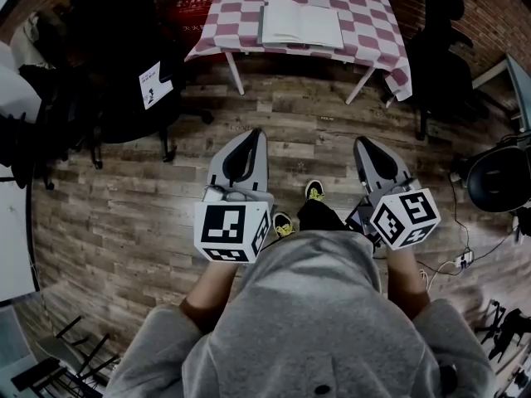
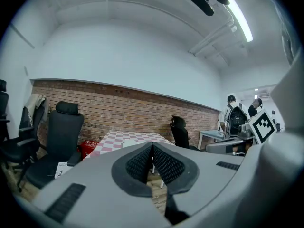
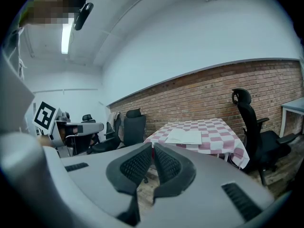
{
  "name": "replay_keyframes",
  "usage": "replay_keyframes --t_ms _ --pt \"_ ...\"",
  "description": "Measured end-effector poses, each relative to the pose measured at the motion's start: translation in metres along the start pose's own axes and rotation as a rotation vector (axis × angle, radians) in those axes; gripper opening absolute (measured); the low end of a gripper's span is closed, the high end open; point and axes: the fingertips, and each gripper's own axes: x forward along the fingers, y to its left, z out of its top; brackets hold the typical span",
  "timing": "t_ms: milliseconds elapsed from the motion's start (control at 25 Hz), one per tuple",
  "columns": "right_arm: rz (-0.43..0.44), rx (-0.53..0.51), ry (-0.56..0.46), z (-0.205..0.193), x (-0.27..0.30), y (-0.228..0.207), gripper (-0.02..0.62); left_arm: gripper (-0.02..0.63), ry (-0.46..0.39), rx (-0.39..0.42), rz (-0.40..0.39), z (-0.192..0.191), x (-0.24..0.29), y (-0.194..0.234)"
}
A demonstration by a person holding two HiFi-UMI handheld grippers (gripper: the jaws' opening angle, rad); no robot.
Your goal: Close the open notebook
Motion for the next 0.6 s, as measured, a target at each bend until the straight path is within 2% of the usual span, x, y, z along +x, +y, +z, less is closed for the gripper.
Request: replay_keyframes --t_ms 600 --pt "0.019 -0.01 0.0 -0.006 0.0 0.005 0.035 0.011 -0.012 0.016 0.011 0.001 -0.011 -0.001"
